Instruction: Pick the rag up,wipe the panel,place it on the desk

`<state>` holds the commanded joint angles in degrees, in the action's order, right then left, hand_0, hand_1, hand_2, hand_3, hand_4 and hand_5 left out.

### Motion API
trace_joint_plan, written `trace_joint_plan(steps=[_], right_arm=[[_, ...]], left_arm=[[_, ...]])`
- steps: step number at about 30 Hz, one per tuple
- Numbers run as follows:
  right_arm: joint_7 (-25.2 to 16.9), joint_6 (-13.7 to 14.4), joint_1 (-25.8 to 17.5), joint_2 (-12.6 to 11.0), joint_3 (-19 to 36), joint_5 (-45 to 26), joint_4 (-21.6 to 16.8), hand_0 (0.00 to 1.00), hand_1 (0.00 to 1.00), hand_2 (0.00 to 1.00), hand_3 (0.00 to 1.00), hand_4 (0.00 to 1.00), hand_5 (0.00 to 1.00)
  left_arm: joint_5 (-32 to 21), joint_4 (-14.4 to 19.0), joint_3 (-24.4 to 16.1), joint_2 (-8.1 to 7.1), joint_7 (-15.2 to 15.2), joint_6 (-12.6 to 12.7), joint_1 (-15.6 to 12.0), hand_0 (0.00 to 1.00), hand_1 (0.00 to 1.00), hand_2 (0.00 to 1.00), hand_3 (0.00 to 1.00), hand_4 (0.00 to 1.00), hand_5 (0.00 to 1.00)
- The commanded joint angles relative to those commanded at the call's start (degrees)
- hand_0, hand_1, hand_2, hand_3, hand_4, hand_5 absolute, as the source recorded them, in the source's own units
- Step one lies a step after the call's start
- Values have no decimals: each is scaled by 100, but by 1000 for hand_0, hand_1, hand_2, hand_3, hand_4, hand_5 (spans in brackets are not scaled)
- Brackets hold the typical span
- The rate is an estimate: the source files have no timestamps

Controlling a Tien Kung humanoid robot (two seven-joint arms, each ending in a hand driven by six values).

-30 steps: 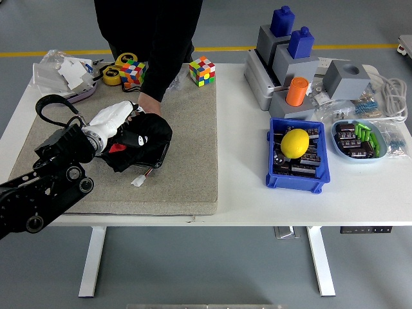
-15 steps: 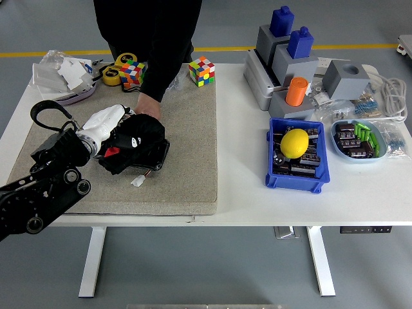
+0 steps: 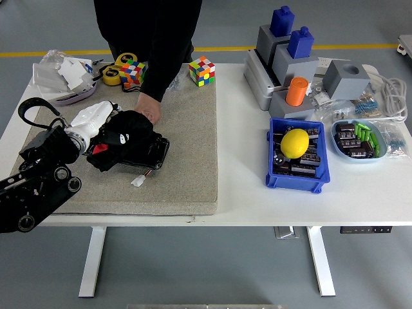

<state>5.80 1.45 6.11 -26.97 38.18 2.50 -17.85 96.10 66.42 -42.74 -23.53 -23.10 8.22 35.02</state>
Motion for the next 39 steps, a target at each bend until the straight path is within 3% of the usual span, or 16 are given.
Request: trace_joint_plan(steps=[11,23,39], right_arm=[[21,-7,-13,3,59,28,6,730,671,683,608,998,550],[40,-10,-27,10,109,41,11,730,671,683,610,998,555],[40,-4,-21,20,91,44,-1,730,671,683,611,998,559]], left_arm=[[1,-106,-134,-147,55,2,-80,266,200,436,580,573,50],[-7,-332,-369,-460,120,-13,-155,268,198,436,582,572,51],[146,-529,-751,-565,146,-3,-209,269,196,437,583,575,59]])
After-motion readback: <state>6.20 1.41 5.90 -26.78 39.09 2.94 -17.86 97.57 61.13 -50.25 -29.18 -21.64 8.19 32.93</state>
